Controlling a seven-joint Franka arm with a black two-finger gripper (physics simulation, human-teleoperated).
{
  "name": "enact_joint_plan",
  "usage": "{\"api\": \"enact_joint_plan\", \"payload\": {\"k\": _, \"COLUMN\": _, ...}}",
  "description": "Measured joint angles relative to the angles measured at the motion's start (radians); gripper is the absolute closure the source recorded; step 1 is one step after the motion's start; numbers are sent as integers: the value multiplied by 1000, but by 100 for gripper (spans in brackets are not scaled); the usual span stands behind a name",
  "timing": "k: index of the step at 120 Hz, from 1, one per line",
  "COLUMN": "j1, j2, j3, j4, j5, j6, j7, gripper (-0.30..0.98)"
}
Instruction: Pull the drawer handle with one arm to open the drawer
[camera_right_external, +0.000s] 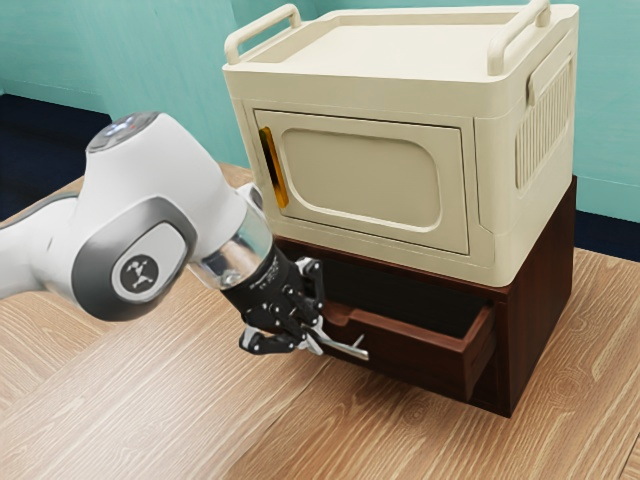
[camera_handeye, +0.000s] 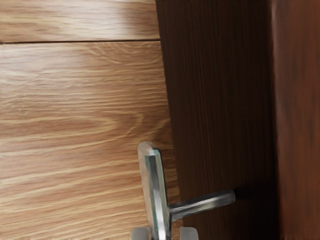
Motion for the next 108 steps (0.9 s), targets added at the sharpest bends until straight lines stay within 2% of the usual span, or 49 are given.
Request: {"api": "enact_joint_plan", "payload": {"k": 108, "j1": -1, "j2": -145, "j3": -8, "j4": -134, "j5": -2, "j6": 8, "j7": -6, "gripper": 79}}
